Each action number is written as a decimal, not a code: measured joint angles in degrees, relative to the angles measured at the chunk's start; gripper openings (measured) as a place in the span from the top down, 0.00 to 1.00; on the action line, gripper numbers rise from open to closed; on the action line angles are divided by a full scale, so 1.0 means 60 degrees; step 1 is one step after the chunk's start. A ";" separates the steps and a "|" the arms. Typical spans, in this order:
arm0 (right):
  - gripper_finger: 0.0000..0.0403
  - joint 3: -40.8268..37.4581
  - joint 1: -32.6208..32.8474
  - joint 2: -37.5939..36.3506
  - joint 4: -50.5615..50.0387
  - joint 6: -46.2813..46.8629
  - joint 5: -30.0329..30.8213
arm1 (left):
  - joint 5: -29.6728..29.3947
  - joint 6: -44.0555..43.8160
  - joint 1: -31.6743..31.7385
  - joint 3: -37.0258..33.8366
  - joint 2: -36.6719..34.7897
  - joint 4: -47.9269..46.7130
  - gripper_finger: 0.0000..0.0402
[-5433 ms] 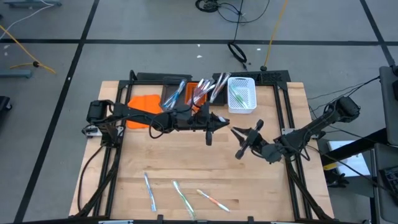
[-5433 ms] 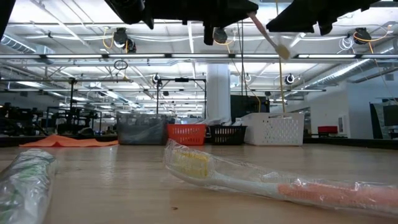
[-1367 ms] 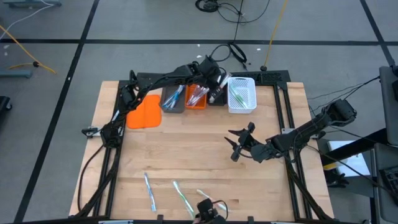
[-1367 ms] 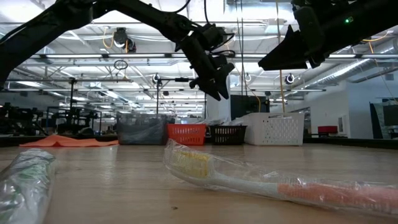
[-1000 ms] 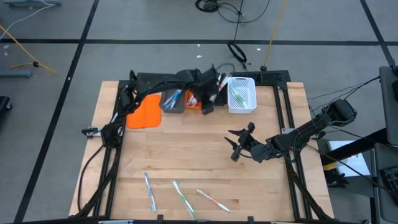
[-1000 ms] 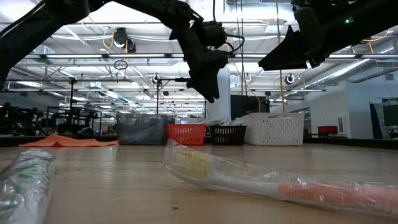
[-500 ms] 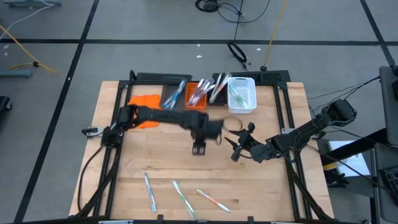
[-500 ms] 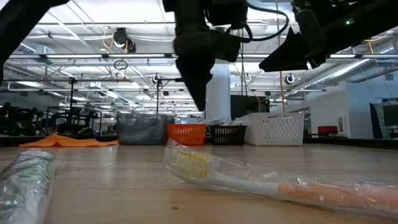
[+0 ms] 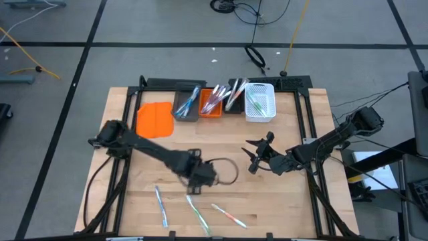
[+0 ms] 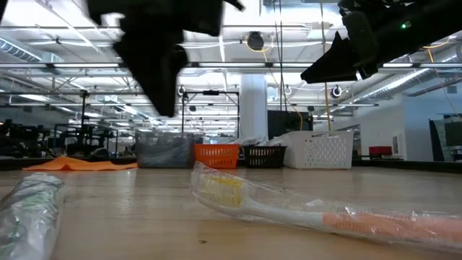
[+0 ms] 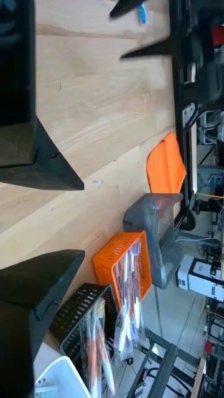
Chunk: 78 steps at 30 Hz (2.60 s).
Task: Pick & Place Toothbrushes
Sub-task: Put the blue toothbrush into the gray bin
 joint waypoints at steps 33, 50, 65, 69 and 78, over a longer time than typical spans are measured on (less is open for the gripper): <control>0.61 0.0004 0.0000 0.0000 0.0230 0.0894 -0.0251 | 0.0241 -1.2428 -0.5714 -0.2564 -0.1191 -0.0954 0.54; 0.61 0.0004 0.0002 0.0000 0.0257 0.1109 -0.0524 | -0.0465 -1.8783 -0.6160 -0.2728 -0.1064 -0.0734 0.54; 0.61 0.0004 0.0015 0.0000 0.0342 0.1082 -0.0528 | -0.0202 -1.8765 -0.5737 -0.3581 -0.0947 0.0447 0.54; 0.61 0.0004 0.0015 0.0000 0.0365 0.1082 -0.0528 | 0.0247 -1.8772 -0.5640 -0.3819 -0.0947 0.0614 0.54; 0.61 0.0004 0.0015 0.0000 0.0369 0.1078 -0.0528 | 0.0284 -1.8632 -0.5627 -0.4281 -0.0980 0.1504 0.65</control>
